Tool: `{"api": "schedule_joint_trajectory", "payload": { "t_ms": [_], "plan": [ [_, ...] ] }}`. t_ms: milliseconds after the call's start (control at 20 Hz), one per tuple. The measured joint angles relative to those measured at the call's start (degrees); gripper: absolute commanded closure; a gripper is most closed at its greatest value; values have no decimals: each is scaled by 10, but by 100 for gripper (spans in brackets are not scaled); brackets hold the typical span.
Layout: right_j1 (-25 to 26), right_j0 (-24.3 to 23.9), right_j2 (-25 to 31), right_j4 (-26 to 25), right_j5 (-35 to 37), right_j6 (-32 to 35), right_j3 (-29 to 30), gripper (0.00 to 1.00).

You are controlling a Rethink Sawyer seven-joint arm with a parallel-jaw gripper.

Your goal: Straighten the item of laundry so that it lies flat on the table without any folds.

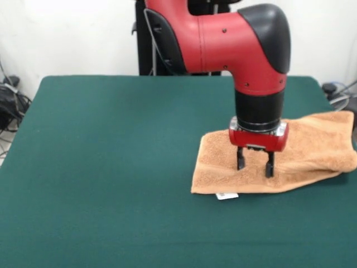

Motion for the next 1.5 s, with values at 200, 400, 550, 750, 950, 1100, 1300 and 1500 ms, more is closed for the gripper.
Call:
{"api": "schedule_joint_trajectory", "payload": {
  "t_ms": [200,400,550,750,950,1100,1300,1500],
  "plan": [
    [1,5,-5,0,0,0,-1,0],
    [1,6,-7,0,0,0,-2,100],
    [1,6,-7,0,0,0,-2,100],
    [1,6,-7,0,0,0,-2,100],
    [1,6,-7,0,0,0,-2,100],
    [2,6,-7,0,0,0,-2,100],
    [2,6,-7,0,6,0,-5,100],
    [2,6,-7,0,13,0,-8,100]
  ]
}}
